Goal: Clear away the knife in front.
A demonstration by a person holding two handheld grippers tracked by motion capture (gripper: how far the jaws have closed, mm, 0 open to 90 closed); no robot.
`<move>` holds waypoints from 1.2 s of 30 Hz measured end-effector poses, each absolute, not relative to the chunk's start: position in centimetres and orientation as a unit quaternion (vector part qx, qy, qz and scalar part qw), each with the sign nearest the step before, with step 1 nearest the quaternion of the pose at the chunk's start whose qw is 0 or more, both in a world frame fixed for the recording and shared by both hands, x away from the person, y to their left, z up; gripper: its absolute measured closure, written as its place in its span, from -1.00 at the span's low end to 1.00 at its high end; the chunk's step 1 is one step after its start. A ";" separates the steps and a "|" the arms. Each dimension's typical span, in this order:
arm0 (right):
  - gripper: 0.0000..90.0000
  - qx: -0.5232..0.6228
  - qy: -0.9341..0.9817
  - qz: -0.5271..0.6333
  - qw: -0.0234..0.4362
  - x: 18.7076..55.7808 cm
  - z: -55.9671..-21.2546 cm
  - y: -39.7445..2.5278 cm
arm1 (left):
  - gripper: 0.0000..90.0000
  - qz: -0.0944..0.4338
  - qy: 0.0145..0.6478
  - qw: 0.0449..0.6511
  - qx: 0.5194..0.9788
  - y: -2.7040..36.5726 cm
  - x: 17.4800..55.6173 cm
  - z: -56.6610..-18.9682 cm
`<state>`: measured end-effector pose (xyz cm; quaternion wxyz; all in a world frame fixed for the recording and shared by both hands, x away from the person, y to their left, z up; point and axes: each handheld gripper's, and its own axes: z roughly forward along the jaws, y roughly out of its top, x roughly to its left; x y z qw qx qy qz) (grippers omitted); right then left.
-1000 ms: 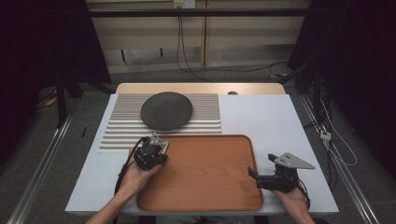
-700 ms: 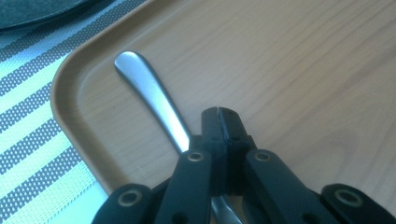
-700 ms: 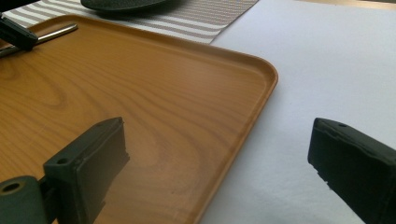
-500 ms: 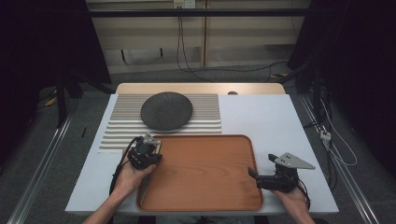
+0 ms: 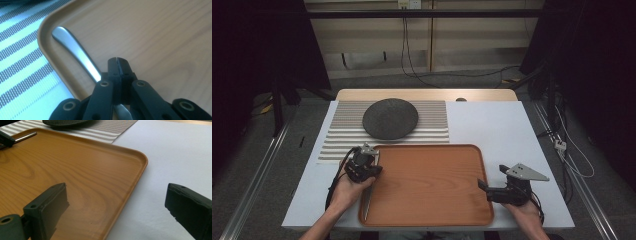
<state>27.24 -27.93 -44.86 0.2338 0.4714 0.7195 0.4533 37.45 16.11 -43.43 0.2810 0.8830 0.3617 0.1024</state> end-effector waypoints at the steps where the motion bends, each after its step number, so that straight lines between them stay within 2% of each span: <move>1: -0.90 0.471 0.720 0.453 0.234 27.2 -44.9 -27.9 | 1.00 0.101 0.361 0.284 0.882 16.2 37.3 -43.5; 12: -0.90 0.472 0.719 0.453 0.234 27.2 -44.8 -27.9 | 1.00 0.096 0.371 0.288 0.878 16.6 37.2 -43.4; 19: -0.90 0.471 0.719 0.454 0.233 27.2 -44.8 -27.9 | 0.90 0.096 0.367 0.321 0.868 17.0 37.1 -42.9; 21: -0.90 0.472 0.719 0.454 0.233 27.2 -44.8 -27.9 | 0.78 0.101 0.361 0.327 0.867 17.0 37.1 -42.9; 27: -0.90 0.472 0.718 0.454 0.234 27.2 -44.8 -27.9 | 0.24 0.111 0.362 0.357 0.854 16.8 36.8 -42.6; 32: -0.90 0.472 0.719 0.455 0.233 27.2 -44.8 -27.9 | -0.43 0.125 0.375 0.371 0.841 16.7 36.9 -42.7; 36: -0.90 0.472 0.718 0.455 0.233 27.2 -44.8 -27.9 | -0.67 0.121 0.384 0.399 0.824 16.8 36.9 -42.4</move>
